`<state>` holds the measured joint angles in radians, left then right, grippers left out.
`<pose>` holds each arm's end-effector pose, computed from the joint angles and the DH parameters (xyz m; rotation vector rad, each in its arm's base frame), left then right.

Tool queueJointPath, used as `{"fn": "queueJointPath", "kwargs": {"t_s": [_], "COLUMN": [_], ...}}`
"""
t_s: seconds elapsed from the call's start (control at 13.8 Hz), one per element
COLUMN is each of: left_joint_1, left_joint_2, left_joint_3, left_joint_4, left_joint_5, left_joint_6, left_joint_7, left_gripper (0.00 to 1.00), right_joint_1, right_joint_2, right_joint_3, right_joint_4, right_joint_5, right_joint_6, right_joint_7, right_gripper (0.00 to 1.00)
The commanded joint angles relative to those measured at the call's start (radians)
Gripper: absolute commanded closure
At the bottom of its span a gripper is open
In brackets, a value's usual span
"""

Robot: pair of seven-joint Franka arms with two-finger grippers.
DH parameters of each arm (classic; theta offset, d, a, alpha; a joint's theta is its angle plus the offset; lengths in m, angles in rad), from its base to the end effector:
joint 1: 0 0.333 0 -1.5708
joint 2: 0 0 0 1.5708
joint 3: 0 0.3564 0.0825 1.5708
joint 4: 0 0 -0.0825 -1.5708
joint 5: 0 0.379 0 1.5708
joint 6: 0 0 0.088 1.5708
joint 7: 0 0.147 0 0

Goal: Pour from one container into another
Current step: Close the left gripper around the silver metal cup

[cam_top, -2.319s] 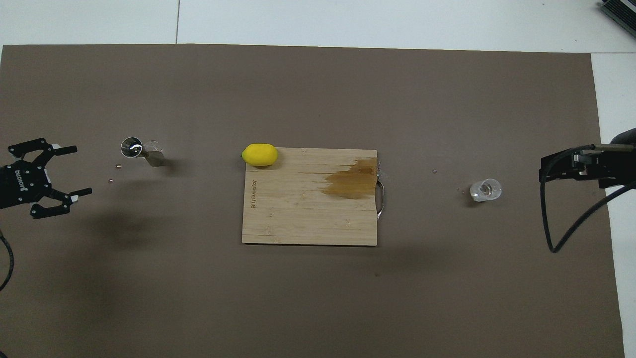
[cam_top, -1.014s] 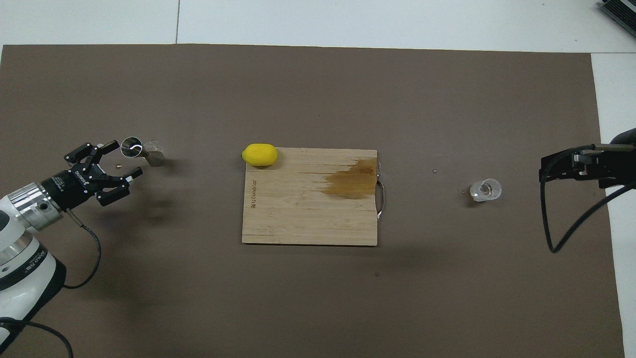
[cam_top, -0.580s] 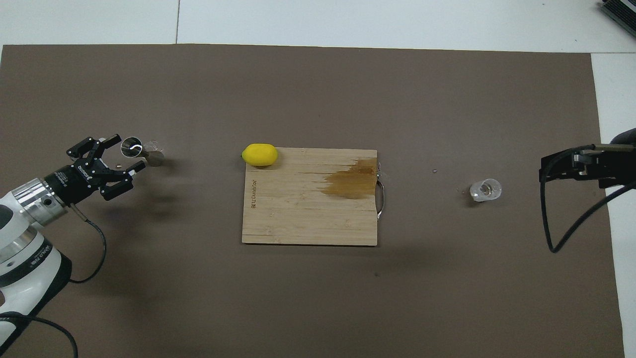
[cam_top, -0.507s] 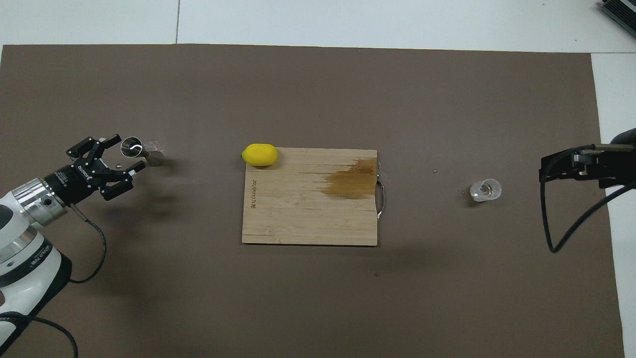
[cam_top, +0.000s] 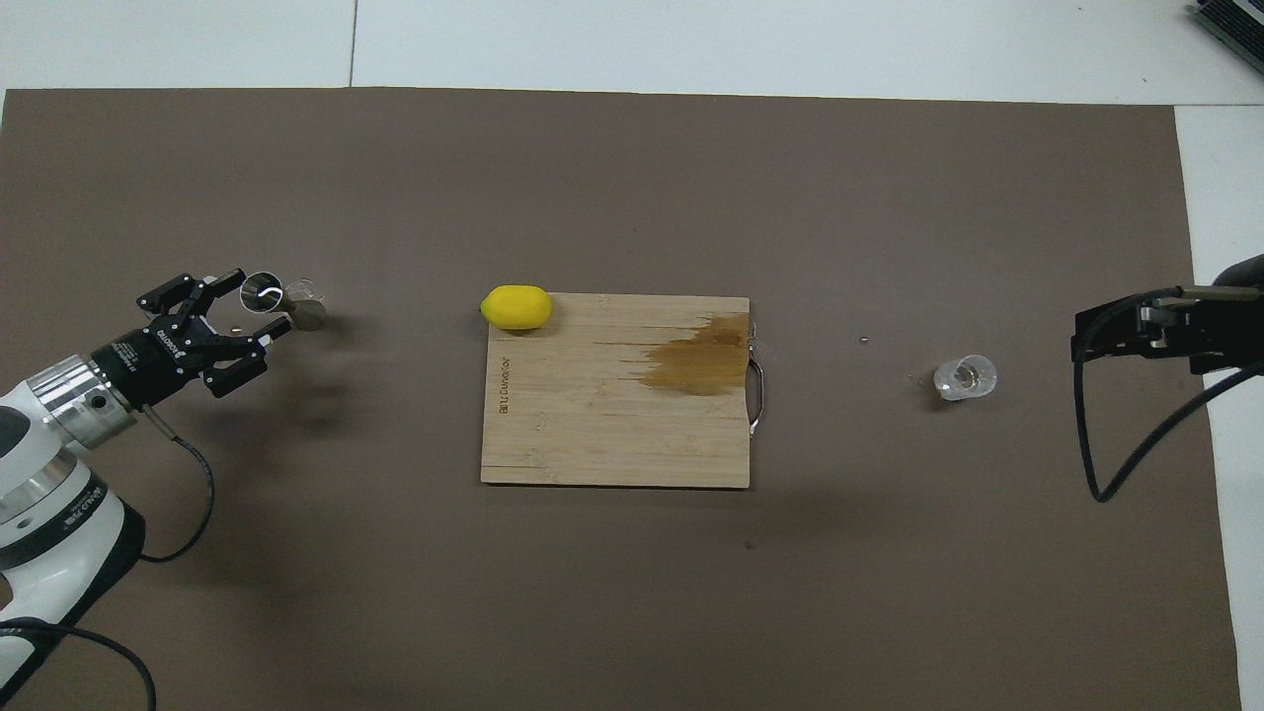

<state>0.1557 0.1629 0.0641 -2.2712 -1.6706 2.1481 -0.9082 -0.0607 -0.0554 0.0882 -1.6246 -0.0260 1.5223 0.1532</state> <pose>0.5570 0.0474 0.3241 0.7344 1.8707 -0.6671 0.5225 0.0118 0.6255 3.0996 -0.1965 -0.0686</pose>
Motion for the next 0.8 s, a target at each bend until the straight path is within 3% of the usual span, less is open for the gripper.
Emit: {"fn": "queueJointPath", "kwargs": {"t_s": [0.0, 0.43, 0.51, 0.65, 0.72], "left_joint_1": [-0.013, -0.016, -0.016, -0.016, -0.016], "left_joint_2": [0.010, 0.012, 0.012, 0.012, 0.012], "left_joint_3": [0.005, 0.005, 0.005, 0.005, 0.005], "left_joint_4": [0.007, 0.009, 0.009, 0.010, 0.009], "left_joint_5": [-0.026, -0.026, -0.026, -0.026, -0.026], "left_joint_6": [0.018, 0.019, 0.019, 0.018, 0.015], "left_joint_7": [0.020, 0.018, 0.018, 0.037, 0.093], "left_gripper": [0.13, 0.29, 0.46, 1.00, 1.00], "right_joint_1": [-0.016, -0.016, -0.016, -0.016, -0.014], "right_joint_2": [-0.018, -0.018, -0.020, -0.027, -0.029], "right_joint_3": [0.005, 0.005, 0.005, 0.004, 0.004], "right_joint_4": [-0.015, -0.015, -0.014, -0.015, -0.015], "right_joint_5": [0.017, 0.017, 0.017, 0.017, 0.017], "right_joint_6": [-0.005, -0.010, -0.010, -0.007, -0.007], "right_joint_7": [-0.001, -0.003, -0.003, 0.000, 0.006], "right_gripper": [0.00, 0.00, 0.00, 0.00, 0.00]}}
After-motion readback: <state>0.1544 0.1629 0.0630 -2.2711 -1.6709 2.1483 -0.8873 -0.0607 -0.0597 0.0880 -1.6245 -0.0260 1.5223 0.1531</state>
